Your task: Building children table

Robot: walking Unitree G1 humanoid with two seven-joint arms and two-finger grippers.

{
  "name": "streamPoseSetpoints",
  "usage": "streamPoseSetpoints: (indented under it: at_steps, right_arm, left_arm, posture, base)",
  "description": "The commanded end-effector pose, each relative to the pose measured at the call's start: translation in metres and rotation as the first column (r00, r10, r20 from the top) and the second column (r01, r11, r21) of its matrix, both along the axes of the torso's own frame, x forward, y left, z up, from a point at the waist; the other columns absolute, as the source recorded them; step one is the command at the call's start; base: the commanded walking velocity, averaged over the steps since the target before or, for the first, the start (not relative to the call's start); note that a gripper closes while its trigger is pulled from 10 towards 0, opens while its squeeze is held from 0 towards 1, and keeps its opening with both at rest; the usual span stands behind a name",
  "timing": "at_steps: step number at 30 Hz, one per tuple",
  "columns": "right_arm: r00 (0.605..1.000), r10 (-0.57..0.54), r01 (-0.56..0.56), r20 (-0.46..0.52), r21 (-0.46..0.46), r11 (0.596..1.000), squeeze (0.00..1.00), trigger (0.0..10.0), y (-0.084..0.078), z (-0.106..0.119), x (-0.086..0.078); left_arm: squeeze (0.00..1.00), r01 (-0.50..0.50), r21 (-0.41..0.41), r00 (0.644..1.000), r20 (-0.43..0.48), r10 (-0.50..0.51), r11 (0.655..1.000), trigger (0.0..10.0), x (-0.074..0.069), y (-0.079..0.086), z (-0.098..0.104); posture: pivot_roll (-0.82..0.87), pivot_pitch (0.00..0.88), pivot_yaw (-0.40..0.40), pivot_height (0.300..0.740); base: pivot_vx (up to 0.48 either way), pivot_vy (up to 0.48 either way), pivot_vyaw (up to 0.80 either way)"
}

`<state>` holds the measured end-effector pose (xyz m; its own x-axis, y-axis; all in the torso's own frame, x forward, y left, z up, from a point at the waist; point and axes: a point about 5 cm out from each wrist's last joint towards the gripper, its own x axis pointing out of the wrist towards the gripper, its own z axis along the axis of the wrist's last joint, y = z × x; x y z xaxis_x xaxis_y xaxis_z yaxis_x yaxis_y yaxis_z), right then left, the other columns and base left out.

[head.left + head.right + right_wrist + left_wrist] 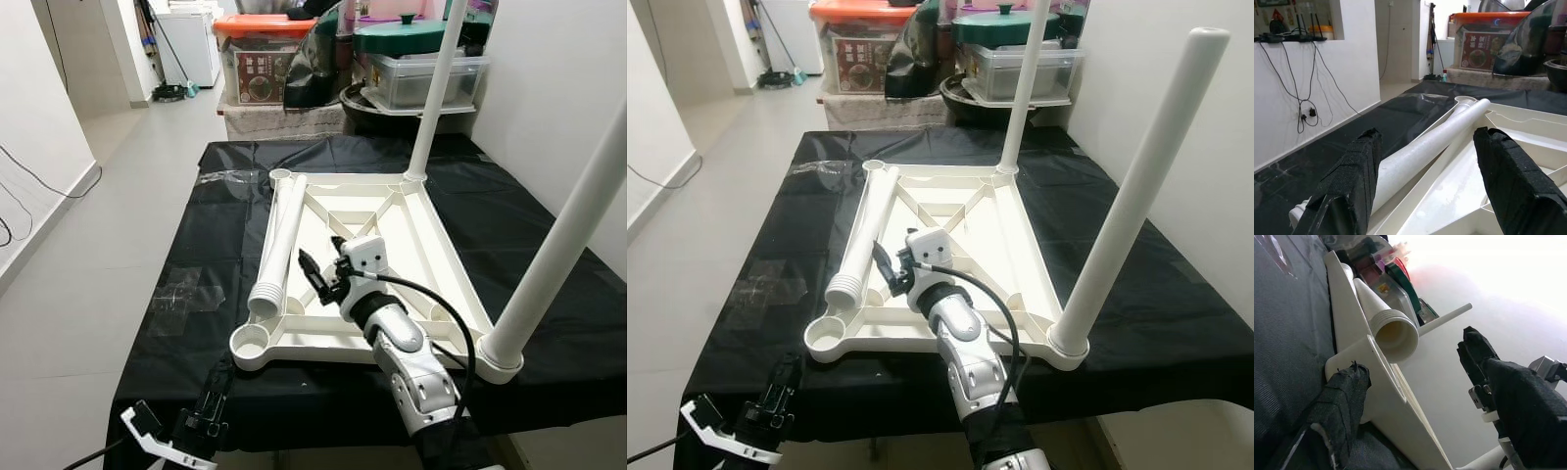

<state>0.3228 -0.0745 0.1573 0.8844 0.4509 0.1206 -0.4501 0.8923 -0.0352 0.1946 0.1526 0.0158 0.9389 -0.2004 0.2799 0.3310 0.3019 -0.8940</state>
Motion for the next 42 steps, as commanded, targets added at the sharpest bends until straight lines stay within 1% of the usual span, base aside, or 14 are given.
streamPoseSetpoints:
  at_steps: [1, 18, 20, 23, 24, 25, 26, 27, 28, 29, 30, 32, 33, 42]
  right_arm:
    - [1.0, 0.004, -0.004, 0.003, 0.01, 1.0, 0.0, 10.0, 0.002, 0.0, 0.001]
    - [1.0, 0.0, 0.0, 0.001, 0.009, 1.0, 0.0, 10.0, 0.001, 0.0, 0.001]
    - [1.0, 0.001, -0.001, 0.001, 0.008, 1.0, 0.0, 10.0, 0.002, 0.0, 0.001]
    - [1.0, 0.001, -0.001, 0.001, 0.008, 1.0, 0.0, 10.0, 0.002, -0.001, 0.001]
    - [1.0, 0.001, -0.001, 0.001, 0.008, 1.0, 0.0, 10.0, 0.002, -0.001, 0.001]
    - [1.0, 0.001, -0.001, 0.0, 0.007, 1.0, 0.0, 10.0, 0.002, -0.001, 0.001]
    - [1.0, 0.001, -0.001, 0.0, 0.007, 1.0, 0.0, 10.0, 0.002, -0.001, 0.001]
    - [1.0, 0.001, -0.001, 0.0, 0.006, 1.0, 0.0, 10.0, 0.002, -0.001, 0.001]
    - [1.0, 0.001, -0.001, 0.0, 0.006, 1.0, 0.0, 10.0, 0.002, -0.001, 0.001]
    - [1.0, 0.001, -0.001, -0.001, 0.005, 1.0, 0.0, 10.0, 0.002, -0.002, 0.001]
    - [1.0, 0.001, -0.001, -0.001, 0.005, 1.0, 0.0, 10.0, 0.002, -0.002, 0.001]
    - [1.0, 0.003, -0.003, -0.003, 0.004, 1.0, 0.0, 10.0, 0.002, -0.003, 0.0]
    - [1.0, 0.003, -0.003, -0.003, 0.004, 1.0, 0.0, 10.0, 0.003, -0.003, 0.0]
    - [1.0, 0.002, -0.002, -0.006, 0.002, 1.0, 0.0, 10.0, 0.003, -0.004, 0.001]
  left_arm:
    - [0.0, -0.417, 0.902, 0.803, 0.308, 0.51, 0.112, 10.0, 0.027, 0.03, 0.13]
    - [0.0, -0.422, 0.9, 0.802, 0.314, 0.508, 0.11, 10.0, 0.027, 0.031, 0.131]
    - [0.0, -0.426, 0.9, 0.789, 0.319, 0.526, 0.094, 10.0, 0.028, 0.031, 0.133]
    - [0.0, -0.436, 0.899, 0.746, 0.334, 0.576, 0.043, 10.0, 0.028, 0.031, 0.138]
    - [0.0, -0.436, 0.899, 0.746, 0.334, 0.576, 0.043, 10.0, 0.028, 0.031, 0.138]
    - [0.0, -0.459, 0.888, 0.712, 0.382, 0.59, -0.022, 10.0, 0.028, 0.035, 0.145]
    - [0.0, -0.459, 0.888, 0.712, 0.382, 0.59, -0.022, 10.0, 0.028, 0.035, 0.145]
    - [0.0, -0.474, 0.878, 0.685, 0.417, 0.597, -0.069, 10.0, 0.027, 0.037, 0.151]
    - [0.0, -0.474, 0.878, 0.685, 0.417, 0.597, -0.069, 10.0, 0.027, 0.037, 0.151]
    - [0.0, -0.508, 0.851, 0.643, 0.477, 0.599, -0.132, 10.0, 0.025, 0.04, 0.161]
    - [0.0, -0.508, 0.851, 0.643, 0.477, 0.599, -0.132, 10.0, 0.025, 0.04, 0.161]
    - [0.0, -0.564, 0.798, 0.593, 0.57, 0.569, -0.211, 10.0, 0.023, 0.04, 0.175]
    - [0.0, -0.596, 0.769, 0.583, 0.612, 0.535, -0.229, 10.0, 0.023, 0.036, 0.182]
    - [0.0, -0.663, 0.712, 0.592, 0.687, 0.422, -0.229, 10.0, 0.025, 0.015, 0.194]
  posture:
    - [0.07, 0.009, -0.022, 0.74]
    - [0.07, 0.014, -0.022, 0.74]
    - [0.07, 0.014, -0.022, 0.74]
    - [0.07, 0.014, -0.022, 0.74]
    - [0.07, 0.014, -0.022, 0.74]
    - [0.08, 0.014, -0.024, 0.74]
    - [0.08, 0.014, -0.024, 0.74]
    - [0.08, 0.014, -0.024, 0.74]
    - [0.08, 0.014, -0.024, 0.74]
    - [0.07, 0.015, -0.02, 0.74]
    - [0.07, 0.015, -0.02, 0.74]
    - [0.07, 0.015, -0.02, 0.74]
    - [0.07, 0.015, -0.02, 0.74]
    - [0.08, 0.015, -0.023, 0.74]
  base:
    - [0.0, 0.0, 0.0]
    - [0.0, 0.0, 0.0]
    - [0.0, 0.0, 0.0]
    - [0.0, 0.0, 0.0]
    - [0.0, 0.0, 0.0]
    - [0.0, 0.0, 0.0]
    - [0.0, 0.0, 0.0]
    - [0.0, 0.0, 0.0]
    - [0.0, 0.0, 0.0]
    - [0.0, 0.0, 0.0]
    - [0.0, 0.0, 0.0]
    - [0.0, 0.0, 0.0]
    - [0.0, 0.0, 0.0]
    - [0.0, 0.0, 0.0]
